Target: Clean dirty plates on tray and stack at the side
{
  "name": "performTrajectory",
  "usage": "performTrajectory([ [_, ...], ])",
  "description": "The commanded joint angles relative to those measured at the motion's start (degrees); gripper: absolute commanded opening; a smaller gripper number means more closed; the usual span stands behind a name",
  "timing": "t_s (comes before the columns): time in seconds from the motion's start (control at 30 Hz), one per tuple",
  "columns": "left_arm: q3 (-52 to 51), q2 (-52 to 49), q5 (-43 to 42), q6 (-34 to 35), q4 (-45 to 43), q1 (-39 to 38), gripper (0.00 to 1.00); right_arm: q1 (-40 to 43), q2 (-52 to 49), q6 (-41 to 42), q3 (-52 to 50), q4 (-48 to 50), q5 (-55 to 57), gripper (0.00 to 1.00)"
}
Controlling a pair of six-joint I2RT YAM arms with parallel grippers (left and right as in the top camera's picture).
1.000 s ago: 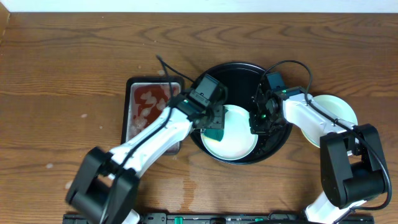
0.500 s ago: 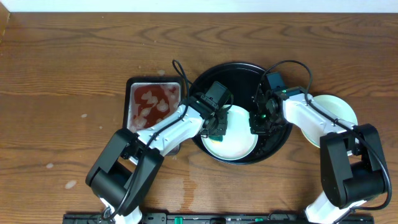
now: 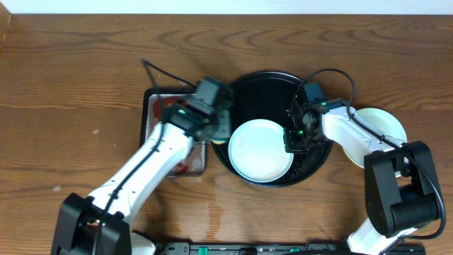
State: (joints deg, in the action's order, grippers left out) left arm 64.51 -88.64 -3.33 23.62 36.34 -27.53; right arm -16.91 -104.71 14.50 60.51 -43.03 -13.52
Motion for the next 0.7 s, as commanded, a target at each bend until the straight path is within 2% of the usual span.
performTrajectory([
  [0.0,-0.2,0.2,2.99,-4.63,1.44,4.76,0.08,-0.44,-1.73,0.26,-1.77,0.17,1.22,0.01],
  [0.3,-0.55,-1.33,2.97,-6.01,2.99,13.94,0.08,-0.42,-1.7,0.26,-1.75,1.86,-1.31,0.01],
  [0.47,-0.55,-1.51,2.97,-6.01,3.96,15.98,0.11,-0.09,-1.68,0.28,-1.75,5.86,-10.16,0.01],
  [0.53,-0.55,-1.51,2.97,-6.01,4.26,16.35,0.16,0.09,-1.68,0.28,-1.75,7.37,-12.76,0.01],
  [0.67,-0.55,-1.51,2.97,-6.01,4.76,16.37,0.17,0.46,-1.68,1.2,-1.75,9.03,-14.19,0.01],
])
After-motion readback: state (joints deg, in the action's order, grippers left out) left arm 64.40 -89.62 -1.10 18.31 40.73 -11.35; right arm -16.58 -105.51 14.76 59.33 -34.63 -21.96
